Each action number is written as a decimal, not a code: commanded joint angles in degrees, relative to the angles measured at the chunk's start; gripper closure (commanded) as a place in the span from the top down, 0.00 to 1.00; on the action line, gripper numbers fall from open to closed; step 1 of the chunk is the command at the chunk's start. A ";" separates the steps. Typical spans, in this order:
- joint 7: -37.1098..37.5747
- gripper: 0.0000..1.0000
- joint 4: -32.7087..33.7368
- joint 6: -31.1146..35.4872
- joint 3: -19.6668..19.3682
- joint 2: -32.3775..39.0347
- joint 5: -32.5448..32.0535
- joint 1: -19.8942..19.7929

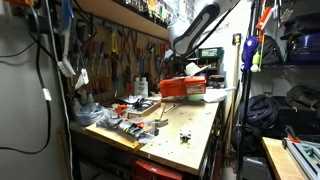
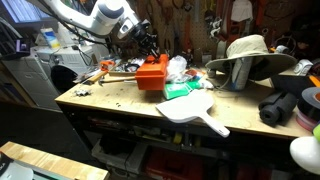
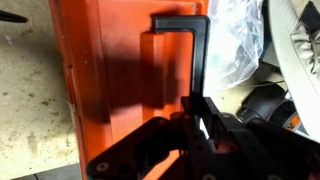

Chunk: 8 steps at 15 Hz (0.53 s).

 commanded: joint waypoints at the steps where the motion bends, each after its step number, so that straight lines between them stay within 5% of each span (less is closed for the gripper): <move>1: 0.55 0.04 3.16 -0.52 -13.23 7.24 6.77 11.62; 2: 0.39 0.04 3.15 -0.09 -15.78 9.30 9.03 13.92; 3: 7.61 0.04 0.38 -0.87 -10.68 6.06 1.62 11.94; 4: 0.82 0.04 2.80 0.14 -20.72 13.64 11.95 18.43; 5: 0.63 0.04 2.27 -0.01 -21.09 14.61 13.20 19.40; 6: 5.99 0.04 0.63 -0.64 -17.00 12.02 7.11 17.81; 7: 0.52 0.04 1.61 -0.35 -22.80 17.33 14.51 21.56; 8: 0.44 0.04 1.55 -0.14 -23.22 18.76 15.58 22.23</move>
